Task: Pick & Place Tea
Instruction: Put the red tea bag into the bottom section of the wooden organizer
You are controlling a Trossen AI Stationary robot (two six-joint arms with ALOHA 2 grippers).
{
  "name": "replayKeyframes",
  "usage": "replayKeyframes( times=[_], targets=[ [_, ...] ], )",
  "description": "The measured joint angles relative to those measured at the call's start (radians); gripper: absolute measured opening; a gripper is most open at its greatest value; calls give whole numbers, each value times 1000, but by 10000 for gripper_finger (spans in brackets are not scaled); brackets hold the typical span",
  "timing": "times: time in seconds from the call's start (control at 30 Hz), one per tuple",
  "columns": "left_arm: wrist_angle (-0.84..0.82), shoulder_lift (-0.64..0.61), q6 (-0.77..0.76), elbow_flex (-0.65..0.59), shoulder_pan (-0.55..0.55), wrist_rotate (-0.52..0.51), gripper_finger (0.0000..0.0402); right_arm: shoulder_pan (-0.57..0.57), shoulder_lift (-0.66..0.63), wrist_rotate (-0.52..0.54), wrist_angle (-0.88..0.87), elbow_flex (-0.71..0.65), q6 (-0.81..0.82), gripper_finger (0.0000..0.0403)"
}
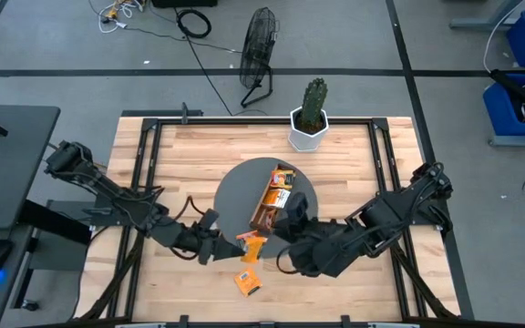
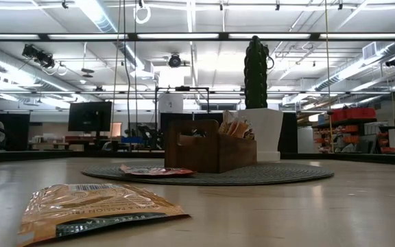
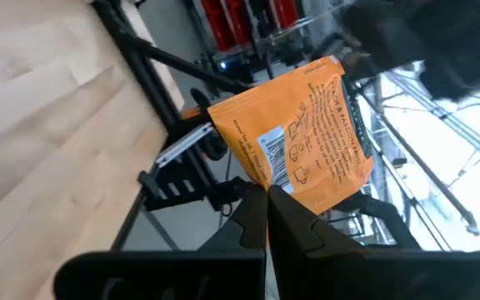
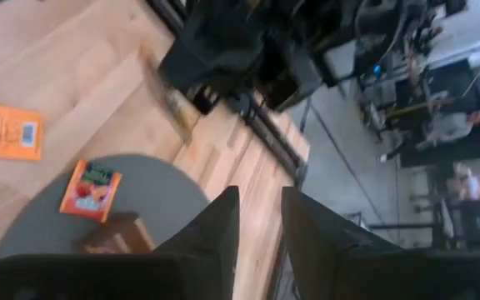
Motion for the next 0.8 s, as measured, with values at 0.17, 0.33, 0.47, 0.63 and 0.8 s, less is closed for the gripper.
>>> replayKeyframes(
  times=[0.17, 0.33, 0.47, 0.63, 0.8],
  targets=[
    [-2, 0, -53, 0, 19, 0, 2, 7, 0, -69, 74, 0, -96, 132],
    [0, 0, -80, 0, 34, 22, 2, 27, 0, -79, 76, 0, -166, 181],
    [45, 0, -101, 0, 41, 29, 2, 26, 6, -104, 72, 0, -175, 202],
    [52, 0, -98, 0, 52, 44, 2, 7, 22, -133, 75, 0, -191, 200],
    [43, 0, -99, 0, 52, 48, 2, -19, 30, -184, 70, 0, -217, 190]
  ],
)
